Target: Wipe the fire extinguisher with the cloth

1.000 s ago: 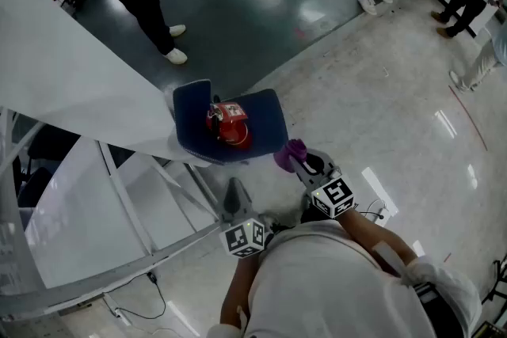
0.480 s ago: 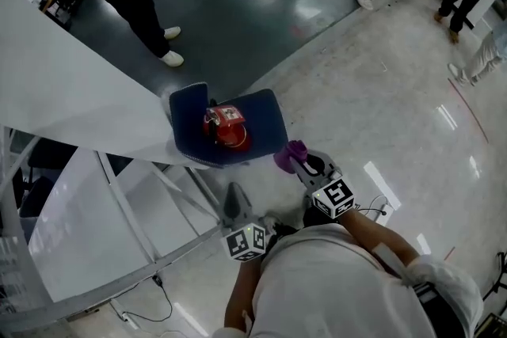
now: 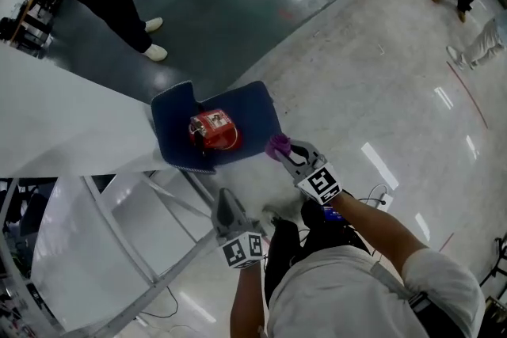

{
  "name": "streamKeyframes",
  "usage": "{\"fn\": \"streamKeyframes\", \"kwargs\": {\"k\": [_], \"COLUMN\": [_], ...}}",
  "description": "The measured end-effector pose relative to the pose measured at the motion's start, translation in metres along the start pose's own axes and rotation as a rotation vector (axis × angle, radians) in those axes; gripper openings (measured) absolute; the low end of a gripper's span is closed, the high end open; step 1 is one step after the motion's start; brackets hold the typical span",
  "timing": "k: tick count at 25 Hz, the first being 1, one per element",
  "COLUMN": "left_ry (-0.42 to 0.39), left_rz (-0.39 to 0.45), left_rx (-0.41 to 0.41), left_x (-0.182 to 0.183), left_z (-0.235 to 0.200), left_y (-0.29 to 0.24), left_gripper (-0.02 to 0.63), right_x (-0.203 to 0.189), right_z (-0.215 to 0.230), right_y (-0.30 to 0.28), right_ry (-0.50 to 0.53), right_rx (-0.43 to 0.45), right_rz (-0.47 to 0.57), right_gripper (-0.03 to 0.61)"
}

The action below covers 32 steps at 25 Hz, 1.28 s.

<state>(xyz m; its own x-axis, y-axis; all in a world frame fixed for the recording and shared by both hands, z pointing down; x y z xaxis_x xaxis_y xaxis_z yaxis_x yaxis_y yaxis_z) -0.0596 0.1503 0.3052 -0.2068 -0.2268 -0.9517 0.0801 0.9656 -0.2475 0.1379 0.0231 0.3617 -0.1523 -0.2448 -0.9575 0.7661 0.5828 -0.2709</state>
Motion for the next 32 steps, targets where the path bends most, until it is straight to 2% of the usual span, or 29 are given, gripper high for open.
{"fn": "streamKeyframes", "kwargs": {"k": [7, 13, 19, 24, 32], "left_ry": [0.012, 0.038, 0.056, 0.078, 0.111], "left_rz": [0.026, 0.053, 0.01, 0.01, 0.01], "left_rx": [0.009, 0.026, 0.035, 0.053, 0.056], "left_x": [-0.038, -0.083, -0.12, -0.133, -0.142], "left_z": [0.005, -0.024, -0.053, -0.074, -0.084], "left_y": [-0.056, -0.088, -0.079, -0.071, -0.067], "left_gripper": [0.005, 0.005, 0.005, 0.005, 0.005], "right_x": [-0.077, -0.182, -0.266, -0.3, -0.299], "right_z": [0.035, 0.058, 0.048, 0.048, 0.035], "right_y": [-0.093, -0.188, -0.258, -0.286, -0.294], "right_ry": [-0.023, -0.095, -0.109, -0.111, -0.184], "right_rx": [0.027, -0.027, -0.033, -0.06, -0.005], "right_rz": [-0.059, -0.121, -0.237, -0.256, -0.216], "right_gripper": [0.058, 0.058, 0.058, 0.058, 0.058]}}
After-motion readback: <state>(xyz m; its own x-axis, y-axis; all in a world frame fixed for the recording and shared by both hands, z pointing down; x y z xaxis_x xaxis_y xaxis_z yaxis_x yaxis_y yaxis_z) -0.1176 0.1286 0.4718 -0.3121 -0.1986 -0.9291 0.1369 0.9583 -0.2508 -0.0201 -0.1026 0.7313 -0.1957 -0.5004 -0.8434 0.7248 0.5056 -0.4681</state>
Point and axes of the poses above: the fingertips, and each gripper's own axes: y backward along the fingers, z to its right, x out of its top, the point moved 7 cm from there along y, backward along the fingers, and after that the axes turned 3 degrees about -z, right-handed, at the moved point
